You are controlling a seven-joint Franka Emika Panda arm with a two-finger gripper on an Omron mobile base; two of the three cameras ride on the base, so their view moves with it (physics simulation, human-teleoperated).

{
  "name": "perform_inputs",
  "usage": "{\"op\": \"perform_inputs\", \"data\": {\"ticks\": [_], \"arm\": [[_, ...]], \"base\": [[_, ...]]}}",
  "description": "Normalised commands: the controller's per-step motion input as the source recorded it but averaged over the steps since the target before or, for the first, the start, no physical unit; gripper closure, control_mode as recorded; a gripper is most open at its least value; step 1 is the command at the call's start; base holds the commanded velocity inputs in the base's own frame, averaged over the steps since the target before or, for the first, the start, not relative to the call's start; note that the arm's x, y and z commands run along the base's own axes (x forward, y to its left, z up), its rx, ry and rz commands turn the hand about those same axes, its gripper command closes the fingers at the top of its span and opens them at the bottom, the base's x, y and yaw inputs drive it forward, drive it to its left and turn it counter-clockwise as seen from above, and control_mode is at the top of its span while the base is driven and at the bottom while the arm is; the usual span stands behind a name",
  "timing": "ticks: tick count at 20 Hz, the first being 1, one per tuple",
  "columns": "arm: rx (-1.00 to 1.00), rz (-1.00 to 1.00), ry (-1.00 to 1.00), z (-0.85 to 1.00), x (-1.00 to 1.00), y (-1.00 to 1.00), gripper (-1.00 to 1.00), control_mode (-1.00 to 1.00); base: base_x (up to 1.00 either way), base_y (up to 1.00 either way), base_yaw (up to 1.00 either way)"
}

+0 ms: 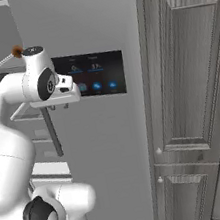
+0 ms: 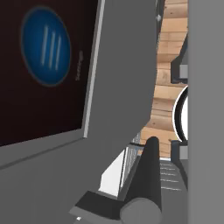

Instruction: Take the garlic and potato from the highest rack and move them to the second highest rack where the chicken drumstick and peach are located, to maximize freezer space. Close the freezer door after rearranging.

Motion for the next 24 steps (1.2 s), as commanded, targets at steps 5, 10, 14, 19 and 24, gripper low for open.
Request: {"op": "perform_inputs", "data": {"ticks": [5,10,14,19,24], "arm": [[0.00,0.00,-0.07,0.00,-0.12,0.00,-1.00,-1.00],[0.00,0.00,-0.04,0.00,-0.09,0.00,-1.00,1.00],[0.00,0.00,0.00,0.00,0.00,0.00,-1.00,1.00],[0.00,0.00,0.00,0.00,0.00,0.00,-1.00,1.00],[0.00,0.00,0.00,0.00,0.00,0.00,-1.00,1.00]], "base": [[0.00,0.00,0.00],[-0.43,0.00,0.00],[-0.26,0.00,0.11],[0.03,-0.03,0.43],[0.01,0.00,0.49]]}}
